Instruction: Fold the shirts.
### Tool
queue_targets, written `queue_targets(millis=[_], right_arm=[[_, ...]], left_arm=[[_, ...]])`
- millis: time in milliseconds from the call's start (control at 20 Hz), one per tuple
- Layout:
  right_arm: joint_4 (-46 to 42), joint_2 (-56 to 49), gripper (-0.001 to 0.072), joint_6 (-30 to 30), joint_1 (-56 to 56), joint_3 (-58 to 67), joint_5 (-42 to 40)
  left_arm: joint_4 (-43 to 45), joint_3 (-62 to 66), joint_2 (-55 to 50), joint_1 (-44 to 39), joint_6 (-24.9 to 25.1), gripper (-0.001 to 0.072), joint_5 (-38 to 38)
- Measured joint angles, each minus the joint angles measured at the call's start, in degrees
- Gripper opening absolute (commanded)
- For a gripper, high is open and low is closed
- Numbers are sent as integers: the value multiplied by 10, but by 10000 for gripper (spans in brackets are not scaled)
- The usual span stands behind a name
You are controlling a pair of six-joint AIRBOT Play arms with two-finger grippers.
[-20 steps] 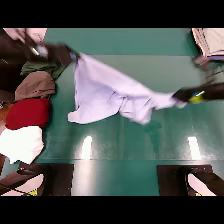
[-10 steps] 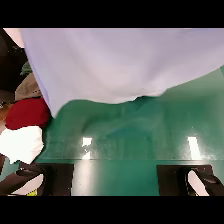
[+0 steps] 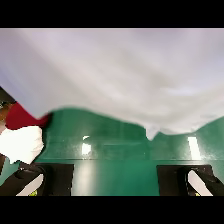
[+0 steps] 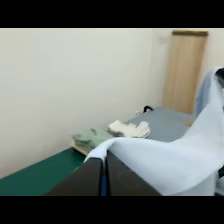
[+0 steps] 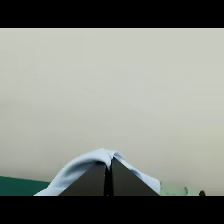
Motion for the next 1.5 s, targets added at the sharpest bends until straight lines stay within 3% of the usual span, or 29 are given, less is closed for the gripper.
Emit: queue_targets(millis=[200,450,700,800,850,900,1050,1150,1250,1500], right_arm=[[9,-92,14,15,28,-64,40],[9,-255,14,23,103,-168,77],[9,-394,16,25,153,-204,-1],[10,-433,39,26,162,-191,-26],[10,-450,253,26,166,-180,-36],[12,-462,391,27,168,-166,-43],[11,-489,360,28,168,-116,-26],[13,-494,360,27,158,-87,21],[12,-487,290,16,142,-86,86],[19,-402,290,-13,107,-227,203]], left_arm=[[123,-151,-27,0,-49,24,-23],[165,-349,-149,0,-60,24,-15],[175,-414,-292,0,-37,47,62],[175,-422,-321,0,-32,542,101],[176,-424,-331,0,-32,548,115],[176,-423,-336,0,-31,550,129],[176,-398,-347,15,-30,550,120],[177,-367,-348,43,-28,550,67],[178,-351,-338,82,-23,549,-3],[178,-483,-245,163,9,549,-108]])
